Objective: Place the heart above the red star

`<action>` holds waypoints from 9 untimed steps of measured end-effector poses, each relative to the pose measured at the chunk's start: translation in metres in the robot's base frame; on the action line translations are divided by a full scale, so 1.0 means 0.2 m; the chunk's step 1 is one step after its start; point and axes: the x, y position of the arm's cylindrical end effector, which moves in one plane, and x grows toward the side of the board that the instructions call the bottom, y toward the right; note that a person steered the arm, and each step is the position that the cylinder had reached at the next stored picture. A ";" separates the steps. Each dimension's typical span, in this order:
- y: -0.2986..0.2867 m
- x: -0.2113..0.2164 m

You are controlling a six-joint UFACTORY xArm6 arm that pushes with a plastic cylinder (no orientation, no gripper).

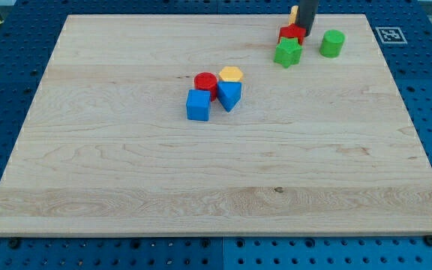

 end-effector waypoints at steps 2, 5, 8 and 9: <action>0.22 -0.01; 0.23 -0.30; -0.28 -0.30; -0.23 -0.29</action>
